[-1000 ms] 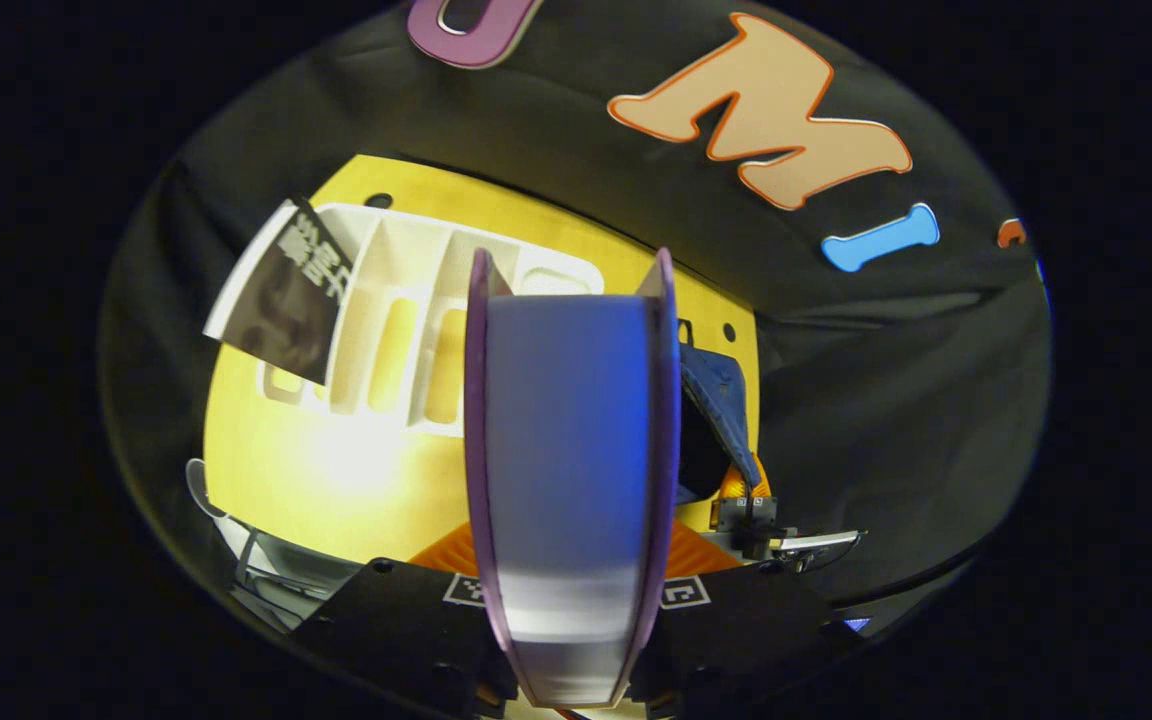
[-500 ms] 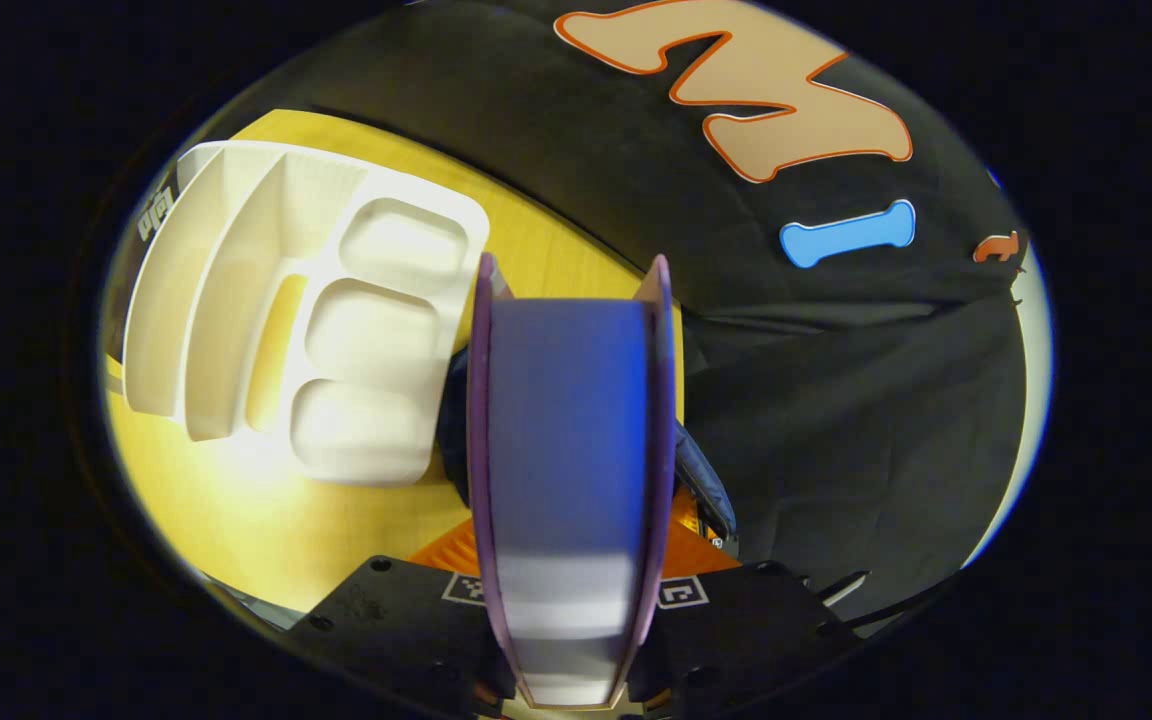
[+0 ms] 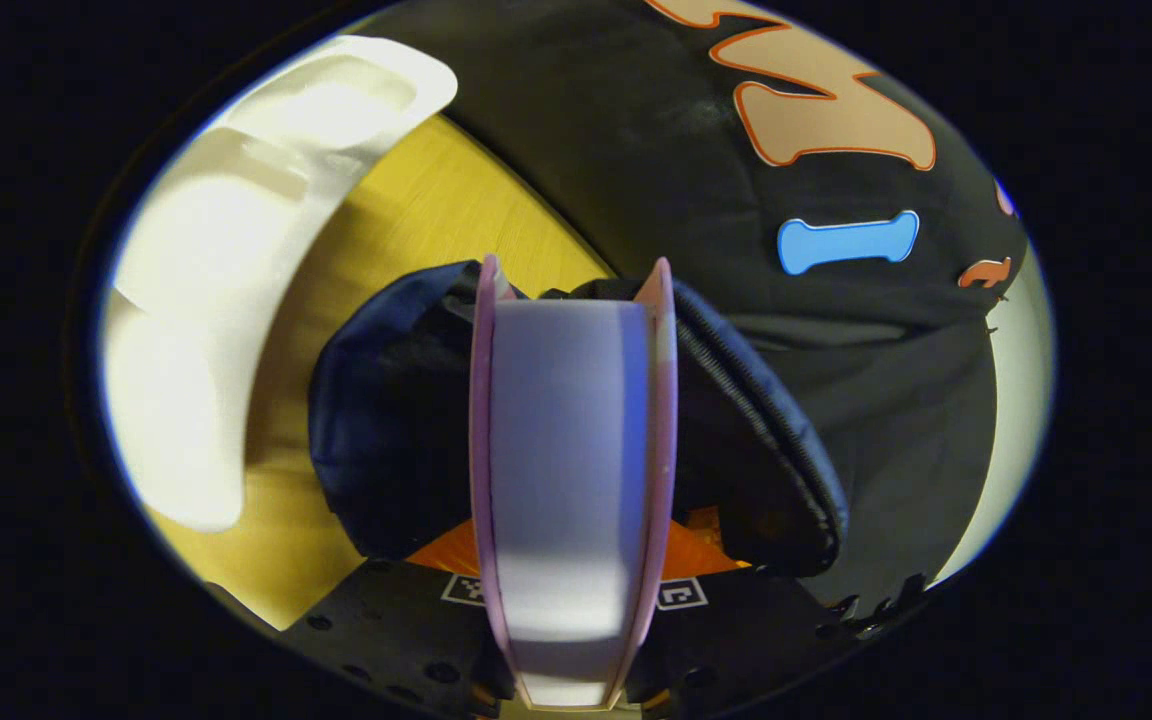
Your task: Open the schoolbag, grab two books from the bookshelf and put them into the schoolbag.
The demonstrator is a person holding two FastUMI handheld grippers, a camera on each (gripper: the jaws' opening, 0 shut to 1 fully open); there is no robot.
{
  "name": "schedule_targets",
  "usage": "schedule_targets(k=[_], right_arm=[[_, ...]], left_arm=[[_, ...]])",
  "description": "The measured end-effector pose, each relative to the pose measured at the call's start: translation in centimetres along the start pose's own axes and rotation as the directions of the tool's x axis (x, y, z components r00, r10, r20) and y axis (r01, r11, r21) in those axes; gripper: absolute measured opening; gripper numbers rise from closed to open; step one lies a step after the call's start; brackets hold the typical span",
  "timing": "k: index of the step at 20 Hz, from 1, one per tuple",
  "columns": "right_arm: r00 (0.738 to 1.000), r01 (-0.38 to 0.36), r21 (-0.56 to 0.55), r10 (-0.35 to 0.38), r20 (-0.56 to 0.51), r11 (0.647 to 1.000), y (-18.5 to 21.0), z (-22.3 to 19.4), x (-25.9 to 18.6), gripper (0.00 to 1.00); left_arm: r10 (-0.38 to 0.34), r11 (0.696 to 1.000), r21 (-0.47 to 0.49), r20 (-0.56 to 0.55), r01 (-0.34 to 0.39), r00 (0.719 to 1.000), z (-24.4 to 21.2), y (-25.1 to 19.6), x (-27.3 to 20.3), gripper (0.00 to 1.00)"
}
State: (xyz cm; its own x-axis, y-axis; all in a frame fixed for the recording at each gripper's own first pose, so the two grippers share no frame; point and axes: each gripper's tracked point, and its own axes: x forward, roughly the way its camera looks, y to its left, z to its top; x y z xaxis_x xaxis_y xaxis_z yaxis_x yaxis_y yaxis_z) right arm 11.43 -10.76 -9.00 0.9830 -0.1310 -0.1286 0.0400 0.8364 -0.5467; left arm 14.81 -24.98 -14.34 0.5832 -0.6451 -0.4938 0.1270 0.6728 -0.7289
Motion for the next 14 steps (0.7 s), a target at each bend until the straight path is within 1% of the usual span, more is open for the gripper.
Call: schedule_targets(k=[1, 2, 3, 4, 6, 8, 9, 12, 13, 14], right_arm=[[1.0, -0.004, -0.004, 0.004, 0.002, 1.0, 0.1, 0.0, 0.0, 0.08], [1.0, -0.009, -0.004, 0.009, 0.002, 1.0, 0.2, -0.1, 0.1, 0.06], [1.0, -0.011, -0.002, 0.011, 0.004, 1.0, 0.3, -0.1, 0.1, 0.09], [1.0, -0.012, 0.001, 0.012, 0.007, 1.0, 0.3, -0.1, 0.1, 0.06], [1.0, -0.016, 0.0, 0.016, 0.001, 1.0, 0.4, -0.2, 0.1, 0.06], [1.0, -0.023, -0.001, 0.023, 0.003, 1.0, 0.7, -0.2, 0.1, 0.09], [1.0, -0.027, -0.002, 0.027, 0.004, 1.0, 0.8, -0.1, -0.1, 0.06], [1.0, -0.026, 0.017, 0.026, -0.01, 1.0, 0.6, -0.4, 0.3, 0.06], [1.0, -0.026, 0.026, 0.026, -0.014, 0.999, 0.6, -0.5, 0.2, 0.03], [0.999, -0.029, 0.028, 0.03, -0.015, 0.999, 0.7, -0.6, 0.4, 0.09]], left_arm=[[-0.016, 1.0, 0.006, -0.001, 0.016, 1.0, -0.1, -0.2, 0.9, 0.39], [-0.032, 0.999, 0.009, -0.006, 0.032, 0.999, -0.3, -0.4, 1.8, 0.39], [-0.038, 0.999, 0.012, -0.008, 0.038, 0.999, -0.5, -0.3, 2.7, 0.39], [-0.034, 0.999, 0.018, -0.017, 0.034, 0.999, -0.7, 0.0, 3.5, 0.38], [-0.04, 0.999, 0.026, -0.028, 0.04, 0.999, -1.0, 0.5, 5.4, 0.38], [-0.053, 0.997, 0.047, -0.041, 0.055, 0.998, -1.1, 0.5, 7.5, 0.38], [-0.069, 0.997, 0.043, -0.042, 0.07, 0.997, -0.9, 0.4, 8.3, 0.38], [-0.12, 0.993, 0.003, -0.022, 0.12, 0.993, -0.2, 1.1, 9.8, 0.38], [-0.131, 0.991, -0.016, -0.027, 0.131, 0.991, -0.4, 1.4, 10.3, 0.38], [-0.125, 0.992, -0.035, -0.021, 0.125, 0.992, -0.2, 2.0, 10.7, 0.38]])
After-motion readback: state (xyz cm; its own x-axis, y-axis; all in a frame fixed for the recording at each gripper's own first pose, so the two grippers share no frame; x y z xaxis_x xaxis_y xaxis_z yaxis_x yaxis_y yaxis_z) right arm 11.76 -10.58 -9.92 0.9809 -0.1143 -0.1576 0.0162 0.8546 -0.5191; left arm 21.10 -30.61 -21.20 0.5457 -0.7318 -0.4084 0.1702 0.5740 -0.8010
